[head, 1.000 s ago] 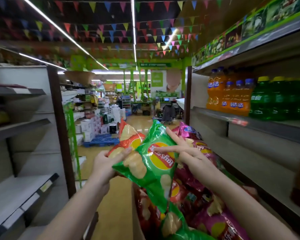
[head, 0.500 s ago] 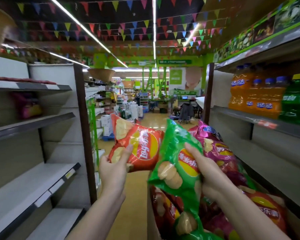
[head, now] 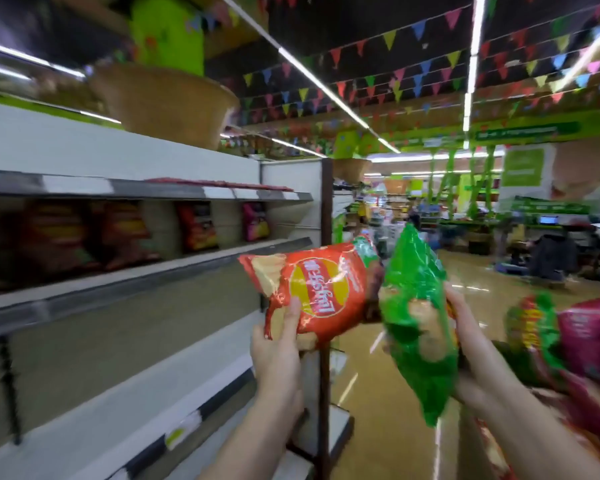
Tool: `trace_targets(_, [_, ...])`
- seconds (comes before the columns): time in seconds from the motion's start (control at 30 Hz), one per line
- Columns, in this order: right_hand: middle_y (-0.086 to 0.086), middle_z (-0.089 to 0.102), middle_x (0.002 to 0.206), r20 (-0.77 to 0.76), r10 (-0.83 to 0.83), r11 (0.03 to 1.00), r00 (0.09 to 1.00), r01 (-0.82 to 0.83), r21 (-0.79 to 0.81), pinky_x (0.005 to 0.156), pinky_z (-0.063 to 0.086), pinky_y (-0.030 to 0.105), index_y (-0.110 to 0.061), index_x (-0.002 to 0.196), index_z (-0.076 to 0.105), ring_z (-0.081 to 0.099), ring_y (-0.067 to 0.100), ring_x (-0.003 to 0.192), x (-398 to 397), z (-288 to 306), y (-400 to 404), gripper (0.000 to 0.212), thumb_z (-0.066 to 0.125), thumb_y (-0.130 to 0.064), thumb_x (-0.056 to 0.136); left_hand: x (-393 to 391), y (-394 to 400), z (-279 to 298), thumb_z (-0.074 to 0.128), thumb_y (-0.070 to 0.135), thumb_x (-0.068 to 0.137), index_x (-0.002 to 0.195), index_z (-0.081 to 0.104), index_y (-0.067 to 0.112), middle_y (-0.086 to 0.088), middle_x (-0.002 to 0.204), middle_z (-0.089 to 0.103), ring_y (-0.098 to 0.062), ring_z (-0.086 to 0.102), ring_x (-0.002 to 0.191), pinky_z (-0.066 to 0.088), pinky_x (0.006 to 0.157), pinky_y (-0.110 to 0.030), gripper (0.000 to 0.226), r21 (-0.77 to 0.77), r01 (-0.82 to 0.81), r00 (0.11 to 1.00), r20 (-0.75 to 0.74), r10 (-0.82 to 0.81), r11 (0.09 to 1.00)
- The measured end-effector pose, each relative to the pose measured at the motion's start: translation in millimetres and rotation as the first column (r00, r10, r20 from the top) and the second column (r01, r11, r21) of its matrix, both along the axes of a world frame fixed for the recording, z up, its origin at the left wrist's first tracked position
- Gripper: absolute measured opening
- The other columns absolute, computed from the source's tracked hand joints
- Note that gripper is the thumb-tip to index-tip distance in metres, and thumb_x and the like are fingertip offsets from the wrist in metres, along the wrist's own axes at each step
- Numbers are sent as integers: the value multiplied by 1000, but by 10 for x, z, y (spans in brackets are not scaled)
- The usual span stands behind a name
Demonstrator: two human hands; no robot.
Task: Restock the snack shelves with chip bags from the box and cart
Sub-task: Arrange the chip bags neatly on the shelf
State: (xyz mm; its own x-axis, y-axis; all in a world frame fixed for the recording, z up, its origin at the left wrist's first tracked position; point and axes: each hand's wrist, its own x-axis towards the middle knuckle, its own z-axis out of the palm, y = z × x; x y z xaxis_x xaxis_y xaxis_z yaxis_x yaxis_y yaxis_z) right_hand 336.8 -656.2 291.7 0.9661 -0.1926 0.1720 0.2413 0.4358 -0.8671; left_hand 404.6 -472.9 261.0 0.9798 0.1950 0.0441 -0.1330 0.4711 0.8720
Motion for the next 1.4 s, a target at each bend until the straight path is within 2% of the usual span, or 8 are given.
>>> trace_targets(0.1, [16,73,74,1,157,984,988,-157,-81,46,58,36,-11,83,78,70,27,55,141,-29,394,82,91,-61,19,13,743,63,78,35,75,101,59,10,-5,94,71,-16,69,79,55,63,-22,41,138,-102,994,58,94,985])
trace_targets(0.23, [20,74,87,-76,186,945,980,-200,-259,59,60,35,-7,103,70,73,31,68,385,-129,1067,83,83,-64,45,-236,1726,118,83,26,71,93,59,8,-2,83,70,-5,63,62,45,48,-12,37,441,-204,979,113,171,874])
trace_targets(0.47, [21,74,86,-200,552,747,810,-587,-312,51,57,31,-2,103,69,72,28,63,291,-227,2554,87,89,-55,36,-1041,3098,308,87,57,48,85,62,15,1,84,72,-16,68,82,57,76,-38,62,906,-94,976,2,219,414])
trace_targets(0.63, [23,73,87,-144,817,554,559,-829,-77,52,58,34,-2,86,78,72,32,68,-148,-415,3431,90,97,-47,11,-1586,3741,470,88,35,65,79,59,15,2,70,68,-7,62,57,49,50,-20,37,871,-43,975,-71,212,490])
trace_targets(0.73, [25,70,107,-170,854,468,492,-869,-160,67,60,39,-3,114,67,71,39,92,-436,-499,3846,110,93,-60,23,-1897,4042,481,87,37,65,82,56,14,-1,72,67,-10,62,57,47,46,-19,41,877,-27,951,-126,284,480])
trace_targets(1.0, [13,76,90,87,814,576,575,-818,17,50,58,34,-18,82,81,74,25,73,-916,-313,4180,90,91,-62,4,-2507,4386,318,75,65,64,126,49,14,-4,122,60,-18,65,105,54,91,-34,85,466,-378,921,99,377,800])
trace_targets(1.13, [15,74,102,86,805,586,587,-809,35,57,59,36,-16,95,78,74,27,84,-911,-252,4140,96,90,-65,13,-2538,4105,98,81,53,59,118,50,25,9,110,67,-4,70,91,55,74,-19,72,646,-78,989,-48,143,759])
trace_targets(1.4, [20,72,108,-126,582,807,803,-590,-36,81,56,43,-7,117,70,72,33,89,28,-27,3502,76,86,-48,56,-1640,3999,176,83,27,67,105,66,8,-3,87,77,-17,74,74,57,61,-25,46,456,-243,969,71,238,856])
